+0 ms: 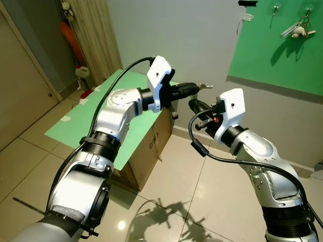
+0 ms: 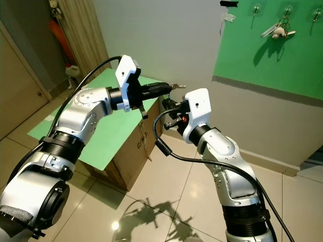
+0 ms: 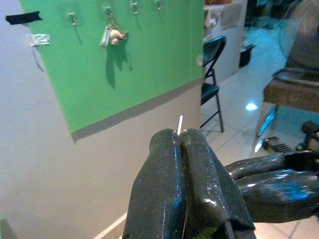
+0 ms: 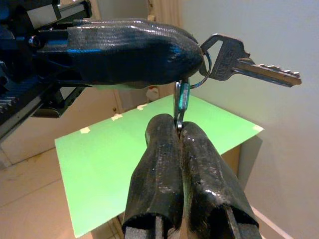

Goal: Hang keys on a hook

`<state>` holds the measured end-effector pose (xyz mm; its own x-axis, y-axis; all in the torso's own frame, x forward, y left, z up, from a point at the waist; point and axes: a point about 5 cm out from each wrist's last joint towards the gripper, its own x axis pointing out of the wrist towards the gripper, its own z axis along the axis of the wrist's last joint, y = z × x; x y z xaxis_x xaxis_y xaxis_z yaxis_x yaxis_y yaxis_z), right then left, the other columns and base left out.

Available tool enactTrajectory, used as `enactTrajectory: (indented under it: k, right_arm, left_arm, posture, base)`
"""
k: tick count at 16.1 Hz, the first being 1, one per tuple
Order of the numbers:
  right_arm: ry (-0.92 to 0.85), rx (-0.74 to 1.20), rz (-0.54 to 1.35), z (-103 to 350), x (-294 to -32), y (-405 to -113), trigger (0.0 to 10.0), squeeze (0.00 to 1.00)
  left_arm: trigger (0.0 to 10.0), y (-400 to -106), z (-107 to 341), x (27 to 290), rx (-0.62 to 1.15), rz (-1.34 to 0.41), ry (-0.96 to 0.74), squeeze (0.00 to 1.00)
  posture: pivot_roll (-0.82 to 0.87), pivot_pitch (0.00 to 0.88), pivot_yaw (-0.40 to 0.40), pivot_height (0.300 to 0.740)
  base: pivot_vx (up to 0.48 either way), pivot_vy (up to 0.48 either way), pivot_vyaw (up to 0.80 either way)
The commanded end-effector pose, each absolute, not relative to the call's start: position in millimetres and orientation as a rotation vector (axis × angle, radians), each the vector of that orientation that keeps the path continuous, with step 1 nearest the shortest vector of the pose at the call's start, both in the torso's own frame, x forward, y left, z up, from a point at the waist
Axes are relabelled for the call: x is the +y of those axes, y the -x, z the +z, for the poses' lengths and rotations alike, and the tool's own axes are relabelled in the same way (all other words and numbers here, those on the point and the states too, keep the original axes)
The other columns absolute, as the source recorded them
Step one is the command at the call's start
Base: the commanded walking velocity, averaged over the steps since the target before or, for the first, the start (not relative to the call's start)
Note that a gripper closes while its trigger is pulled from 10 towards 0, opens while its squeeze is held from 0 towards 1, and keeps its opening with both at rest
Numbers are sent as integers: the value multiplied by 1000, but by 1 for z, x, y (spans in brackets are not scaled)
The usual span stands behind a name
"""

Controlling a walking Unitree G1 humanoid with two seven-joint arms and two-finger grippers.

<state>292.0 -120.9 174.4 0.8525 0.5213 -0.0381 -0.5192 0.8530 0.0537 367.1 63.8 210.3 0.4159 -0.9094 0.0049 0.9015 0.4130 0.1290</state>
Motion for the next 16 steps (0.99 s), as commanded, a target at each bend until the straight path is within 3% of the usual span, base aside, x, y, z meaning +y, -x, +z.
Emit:
enactTrajectory:
  k: [1, 2, 3, 9, 10, 11, 16]
  right_arm:
    - [-38, 18, 576, 181, -116, -293, 0, 0]
    - [-38, 20, 577, 180, -116, -292, 0, 0]
    - [-38, 22, 577, 180, -116, -292, 0, 0]
    - [-39, 27, 577, 178, -116, -292, 0, 0]
    - [-39, 28, 578, 177, -116, -292, 0, 0]
    - [-38, 29, 578, 177, -116, -292, 0, 0]
    - [-15, 25, 539, 176, -124, -293, 0, 0]
  left_arm:
    - [10000, -374, 216, 71, -87, -1055, -135, 0]
    - [10000, -374, 218, 71, -98, -1055, -100, 992]
    - [10000, -374, 217, 71, -101, -1052, -110, 1000]
    - [10000, -375, 215, 69, -95, -1052, -125, 1000]
    - [10000, -375, 216, 68, -91, -1066, -117, 827]
    - [10000, -377, 218, 70, -98, -1041, -104, 0]
    - [10000, -390, 224, 97, -99, -876, -61, 0]
  posture:
    - [-219, 0, 111, 740]
    - [-221, 0, 111, 740]
    - [-219, 0, 110, 740]
    - [-218, 0, 110, 740]
    - [-218, 0, 111, 740]
    - [-217, 0, 110, 740]
    - [-218, 0, 115, 740]
  base:
    - [0, 0, 0]
    - [0, 0, 0]
    - [0, 0, 0]
    - [0, 0, 0]
    - [0, 0, 0]
    - [0, 0, 0]
    - [0, 0, 0]
